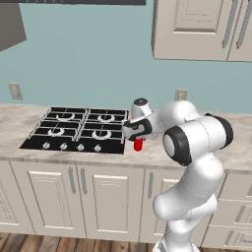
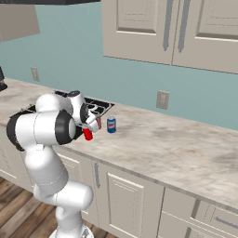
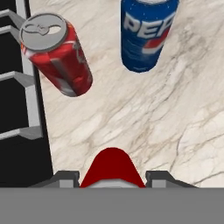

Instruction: Four empty soda cans are scattered around the kitchen. Gather all the cans and cluster them next to the stove for recycling.

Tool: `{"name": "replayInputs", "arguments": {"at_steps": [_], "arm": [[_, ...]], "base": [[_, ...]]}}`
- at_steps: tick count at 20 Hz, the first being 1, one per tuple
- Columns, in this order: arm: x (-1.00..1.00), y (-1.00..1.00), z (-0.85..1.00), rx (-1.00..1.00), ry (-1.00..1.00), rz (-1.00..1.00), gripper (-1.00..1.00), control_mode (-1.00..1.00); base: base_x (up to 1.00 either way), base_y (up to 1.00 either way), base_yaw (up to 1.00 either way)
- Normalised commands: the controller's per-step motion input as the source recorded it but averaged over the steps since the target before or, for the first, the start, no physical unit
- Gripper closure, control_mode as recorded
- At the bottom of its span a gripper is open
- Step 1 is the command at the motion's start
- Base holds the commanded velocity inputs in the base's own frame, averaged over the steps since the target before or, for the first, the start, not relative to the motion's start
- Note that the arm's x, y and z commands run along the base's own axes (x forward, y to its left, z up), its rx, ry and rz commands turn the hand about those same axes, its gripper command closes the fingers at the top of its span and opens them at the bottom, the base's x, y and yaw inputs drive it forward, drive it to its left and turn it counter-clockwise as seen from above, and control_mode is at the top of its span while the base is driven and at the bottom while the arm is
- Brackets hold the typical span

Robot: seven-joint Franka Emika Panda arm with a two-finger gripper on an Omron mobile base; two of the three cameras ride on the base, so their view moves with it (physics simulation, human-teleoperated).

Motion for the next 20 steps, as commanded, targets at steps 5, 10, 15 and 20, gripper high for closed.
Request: {"name": "replayInputs", "arguments": {"at_steps": [5,10,15,20], "arm": [[0.01,0.0,-0.05,0.0,0.01,-0.01,-1.0,-1.0],[0.03,0.0,0.0,0.0,-0.01,0.0,-1.0,-1.0],[0.02,0.0,0.05,0.0,0.02,-0.01,-1.0,-1.0],[0.01,0.0,0.34,0.0,0.04,0.0,-1.0,-1.0]], "base": [[0.0,0.0,0.0],[0.0,0.0,0.0],[0.0,0.0,0.0],[0.0,0.0,0.0]]}}
